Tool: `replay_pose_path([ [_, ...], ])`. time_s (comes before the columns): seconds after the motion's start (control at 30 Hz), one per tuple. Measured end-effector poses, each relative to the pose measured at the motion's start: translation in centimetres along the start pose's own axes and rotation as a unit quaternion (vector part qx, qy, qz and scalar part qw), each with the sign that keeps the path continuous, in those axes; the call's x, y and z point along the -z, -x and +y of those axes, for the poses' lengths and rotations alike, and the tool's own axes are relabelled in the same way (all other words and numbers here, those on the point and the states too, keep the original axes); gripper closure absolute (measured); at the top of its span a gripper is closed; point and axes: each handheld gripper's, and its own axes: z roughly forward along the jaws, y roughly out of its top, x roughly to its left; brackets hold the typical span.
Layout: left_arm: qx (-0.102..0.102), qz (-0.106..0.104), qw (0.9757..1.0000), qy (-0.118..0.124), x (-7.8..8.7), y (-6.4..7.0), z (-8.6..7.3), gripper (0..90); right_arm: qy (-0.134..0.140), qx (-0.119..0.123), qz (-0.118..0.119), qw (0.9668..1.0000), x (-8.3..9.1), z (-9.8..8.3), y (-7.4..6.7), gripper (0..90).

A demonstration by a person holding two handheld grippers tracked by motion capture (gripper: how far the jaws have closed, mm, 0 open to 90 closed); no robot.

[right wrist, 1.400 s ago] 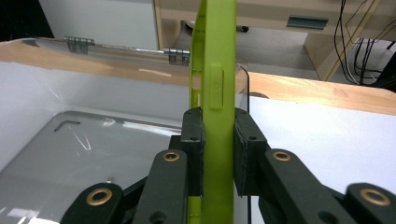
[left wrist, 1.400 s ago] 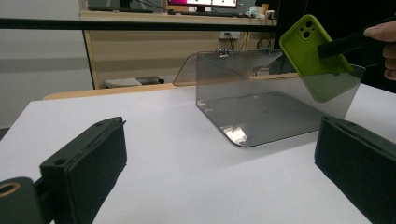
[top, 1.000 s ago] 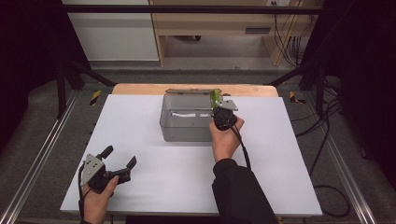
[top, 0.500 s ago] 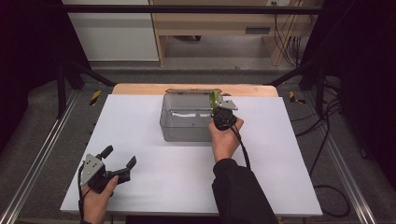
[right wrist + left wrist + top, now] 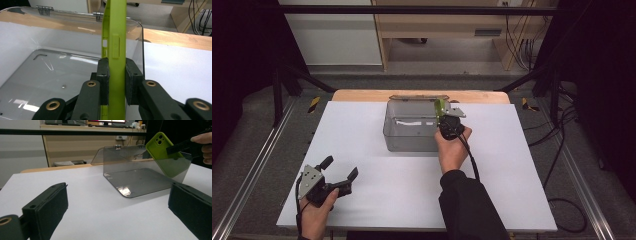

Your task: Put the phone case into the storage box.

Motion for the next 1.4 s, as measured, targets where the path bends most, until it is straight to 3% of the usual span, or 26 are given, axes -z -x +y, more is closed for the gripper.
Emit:
replay_pose_path([
  [0.67,0.0,-0.002,1.0,0.0,-0.07,0.06,-0.01,2.6,-0.018,0.002,0.001,0.9998,-0.18,-0.06,0.18,76.5],
  [1.4,0.0,-0.001,1.0,0.001,-0.04,0.04,0.02,2.6,0.008,-0.002,0.008,0.9999,0.32,0.16,0.04,77.2],
])
